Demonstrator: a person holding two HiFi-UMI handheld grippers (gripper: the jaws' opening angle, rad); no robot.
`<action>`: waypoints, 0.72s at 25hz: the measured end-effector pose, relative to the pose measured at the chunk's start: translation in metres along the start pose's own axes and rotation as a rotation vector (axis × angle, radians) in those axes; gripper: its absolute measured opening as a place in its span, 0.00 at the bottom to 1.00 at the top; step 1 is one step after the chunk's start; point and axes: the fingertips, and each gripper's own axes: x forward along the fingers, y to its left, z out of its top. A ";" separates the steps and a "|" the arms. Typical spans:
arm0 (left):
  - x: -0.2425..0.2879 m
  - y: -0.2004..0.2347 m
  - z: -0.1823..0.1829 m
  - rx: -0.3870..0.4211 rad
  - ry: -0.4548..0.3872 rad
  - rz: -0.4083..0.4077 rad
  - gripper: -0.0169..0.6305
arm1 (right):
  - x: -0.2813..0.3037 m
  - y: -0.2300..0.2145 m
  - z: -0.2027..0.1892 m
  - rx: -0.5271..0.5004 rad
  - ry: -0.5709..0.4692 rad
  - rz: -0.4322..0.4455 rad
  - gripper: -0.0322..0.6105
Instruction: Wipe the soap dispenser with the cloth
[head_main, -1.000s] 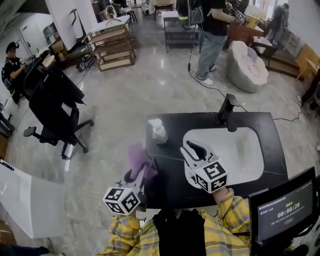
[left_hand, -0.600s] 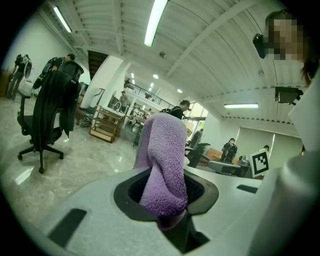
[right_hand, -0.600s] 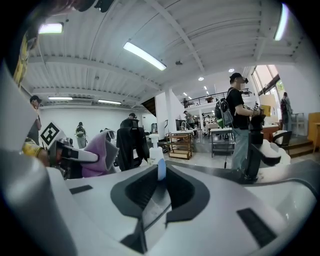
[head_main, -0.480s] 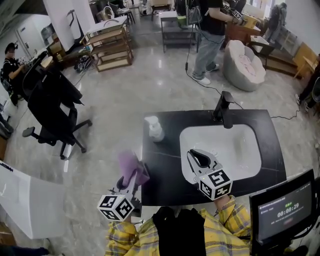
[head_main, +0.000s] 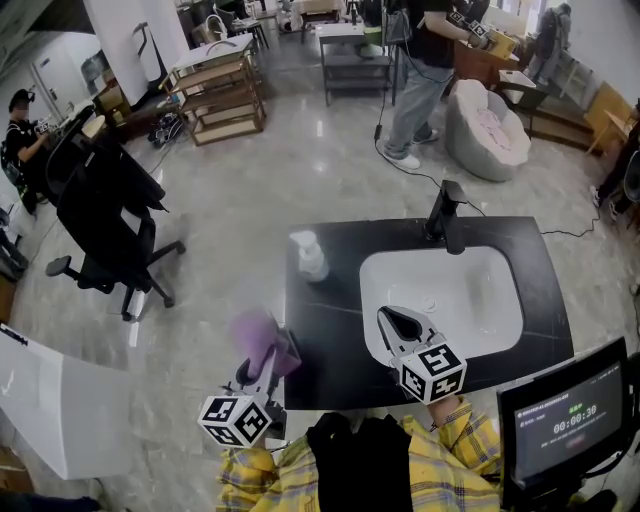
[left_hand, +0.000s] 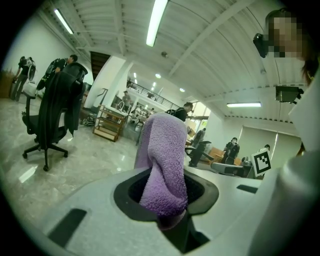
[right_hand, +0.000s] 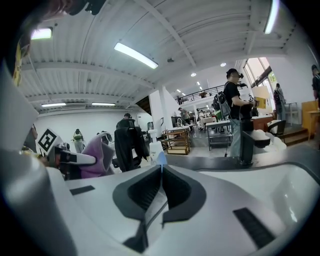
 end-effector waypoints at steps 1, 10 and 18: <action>0.000 0.000 -0.001 -0.001 0.001 -0.002 0.15 | 0.000 0.001 -0.002 0.001 0.004 -0.001 0.07; -0.006 0.002 -0.001 -0.001 -0.002 -0.001 0.15 | -0.001 0.006 -0.006 0.006 0.014 -0.002 0.06; -0.006 0.001 0.000 0.005 0.003 -0.009 0.15 | 0.002 0.017 -0.007 0.004 0.019 0.021 0.06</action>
